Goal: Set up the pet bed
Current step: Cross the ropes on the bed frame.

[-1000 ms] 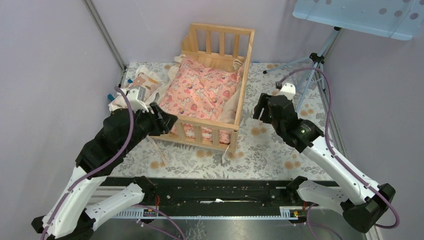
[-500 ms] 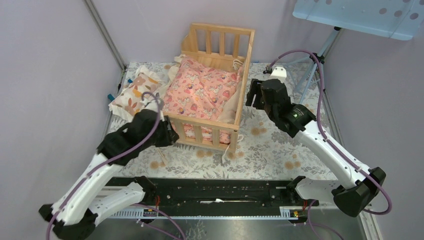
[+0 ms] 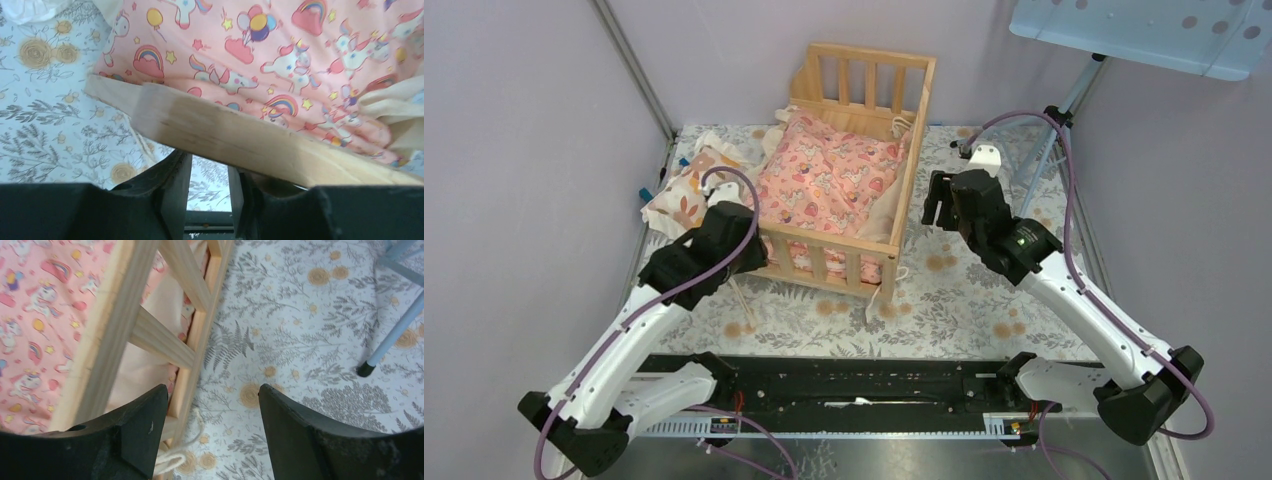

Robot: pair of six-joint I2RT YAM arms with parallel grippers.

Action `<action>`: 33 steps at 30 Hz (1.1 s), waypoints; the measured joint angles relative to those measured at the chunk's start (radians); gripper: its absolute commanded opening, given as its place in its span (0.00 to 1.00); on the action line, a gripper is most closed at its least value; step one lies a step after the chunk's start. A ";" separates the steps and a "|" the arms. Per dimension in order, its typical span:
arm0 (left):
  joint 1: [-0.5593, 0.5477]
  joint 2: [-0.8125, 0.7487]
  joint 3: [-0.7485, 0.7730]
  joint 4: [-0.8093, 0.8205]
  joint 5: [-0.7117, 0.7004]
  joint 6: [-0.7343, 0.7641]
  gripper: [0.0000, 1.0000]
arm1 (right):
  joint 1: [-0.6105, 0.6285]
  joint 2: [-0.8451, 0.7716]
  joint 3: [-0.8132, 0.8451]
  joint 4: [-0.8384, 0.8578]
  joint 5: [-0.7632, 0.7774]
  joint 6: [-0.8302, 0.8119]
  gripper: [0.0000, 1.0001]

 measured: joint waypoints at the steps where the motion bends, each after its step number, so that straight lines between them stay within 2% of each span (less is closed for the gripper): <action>1: 0.013 -0.011 -0.001 0.010 -0.001 0.004 0.39 | 0.000 -0.005 -0.014 -0.005 0.000 0.000 0.75; 5: 0.016 -0.069 -0.050 0.088 0.076 0.038 0.45 | 0.000 -0.026 -0.069 -0.014 -0.002 0.003 0.75; 8: -0.028 -0.158 -0.168 0.159 0.196 0.045 0.50 | 0.000 -0.069 -0.139 -0.019 -0.013 0.018 0.75; 10: -0.097 -0.209 -0.241 0.208 0.246 0.033 0.52 | 0.000 -0.108 -0.195 -0.021 -0.034 0.035 0.75; 14: -0.319 -0.273 -0.390 0.319 0.249 -0.041 0.55 | 0.000 -0.180 -0.313 -0.012 -0.083 0.077 0.75; 16: -0.443 -0.251 -0.439 0.391 0.195 -0.086 0.60 | 0.000 -0.210 -0.372 -0.005 -0.113 0.102 0.75; 20: -0.755 -0.137 -0.495 0.550 -0.018 -0.145 0.75 | 0.000 -0.261 -0.460 0.017 -0.154 0.150 0.75; 23: -0.933 -0.079 -0.564 0.698 -0.195 -0.156 0.79 | 0.000 -0.311 -0.507 0.044 -0.168 0.178 0.75; 26: -1.006 -0.038 -0.660 0.909 -0.341 -0.145 0.80 | 0.000 -0.354 -0.533 0.063 -0.174 0.193 0.75; 29: -1.013 0.042 -0.731 1.113 -0.436 -0.104 0.81 | 0.000 -0.377 -0.539 0.078 -0.174 0.200 0.75; 33: -1.014 0.205 -0.742 1.293 -0.527 -0.060 0.77 | 0.000 -0.385 -0.544 0.096 -0.175 0.205 0.75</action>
